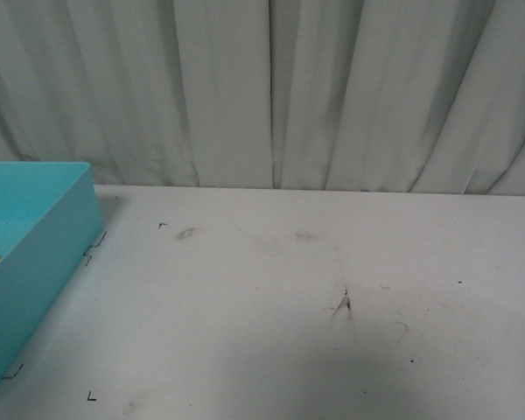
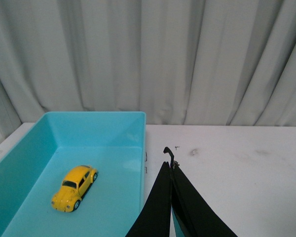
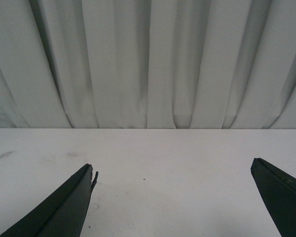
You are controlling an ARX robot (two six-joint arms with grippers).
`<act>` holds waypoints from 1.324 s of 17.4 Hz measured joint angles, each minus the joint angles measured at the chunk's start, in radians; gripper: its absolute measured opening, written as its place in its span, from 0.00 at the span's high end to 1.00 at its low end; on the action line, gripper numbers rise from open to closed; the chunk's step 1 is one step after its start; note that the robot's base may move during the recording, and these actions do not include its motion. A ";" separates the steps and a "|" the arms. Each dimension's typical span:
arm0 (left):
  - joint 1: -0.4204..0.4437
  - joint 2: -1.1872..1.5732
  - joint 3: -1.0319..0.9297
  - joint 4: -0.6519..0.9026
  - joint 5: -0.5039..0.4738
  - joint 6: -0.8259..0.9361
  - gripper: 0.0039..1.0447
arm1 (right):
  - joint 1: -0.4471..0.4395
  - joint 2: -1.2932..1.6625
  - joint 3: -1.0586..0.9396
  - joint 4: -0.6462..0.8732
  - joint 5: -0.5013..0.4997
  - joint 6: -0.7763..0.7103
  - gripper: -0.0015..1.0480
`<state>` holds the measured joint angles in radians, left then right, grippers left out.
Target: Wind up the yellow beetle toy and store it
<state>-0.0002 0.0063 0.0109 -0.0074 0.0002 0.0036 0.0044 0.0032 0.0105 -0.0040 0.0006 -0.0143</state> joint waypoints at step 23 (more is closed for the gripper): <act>0.000 0.000 0.000 0.003 -0.001 -0.001 0.06 | 0.000 -0.001 0.000 0.001 0.000 0.000 0.06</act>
<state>-0.0002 0.0063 0.0109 -0.0040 -0.0006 0.0029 0.0044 0.0025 0.0105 -0.0029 0.0006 -0.0139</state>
